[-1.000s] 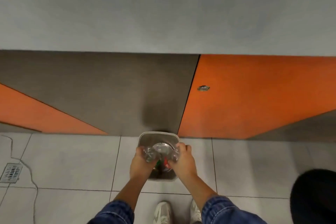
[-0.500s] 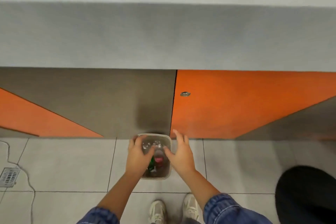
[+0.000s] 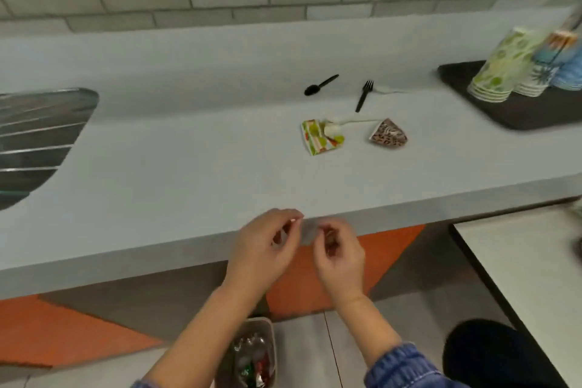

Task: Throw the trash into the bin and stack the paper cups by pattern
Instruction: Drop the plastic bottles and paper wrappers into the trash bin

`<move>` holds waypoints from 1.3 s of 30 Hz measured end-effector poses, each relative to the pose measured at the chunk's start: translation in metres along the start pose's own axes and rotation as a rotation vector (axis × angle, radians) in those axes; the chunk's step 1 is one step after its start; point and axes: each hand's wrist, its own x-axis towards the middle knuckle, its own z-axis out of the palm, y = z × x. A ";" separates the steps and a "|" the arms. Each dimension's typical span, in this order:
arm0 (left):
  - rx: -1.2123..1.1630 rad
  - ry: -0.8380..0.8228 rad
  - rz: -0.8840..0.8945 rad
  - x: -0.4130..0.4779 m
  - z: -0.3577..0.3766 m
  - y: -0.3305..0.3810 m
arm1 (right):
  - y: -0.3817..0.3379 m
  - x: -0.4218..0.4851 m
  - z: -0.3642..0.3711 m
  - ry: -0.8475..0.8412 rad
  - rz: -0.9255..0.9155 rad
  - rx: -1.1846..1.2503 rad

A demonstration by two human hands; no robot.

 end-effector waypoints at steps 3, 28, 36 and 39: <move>0.018 0.031 -0.007 0.066 -0.002 0.024 | -0.015 0.070 -0.028 0.062 0.055 0.013; 0.566 -0.178 -0.200 0.176 0.091 0.006 | 0.080 0.249 -0.094 -0.341 0.617 -0.281; -0.018 0.139 -0.486 0.096 0.024 0.023 | 0.002 0.162 -0.078 -0.370 0.510 0.212; -0.223 0.118 -0.585 0.036 -0.004 0.021 | -0.024 0.102 -0.062 -0.514 0.518 0.340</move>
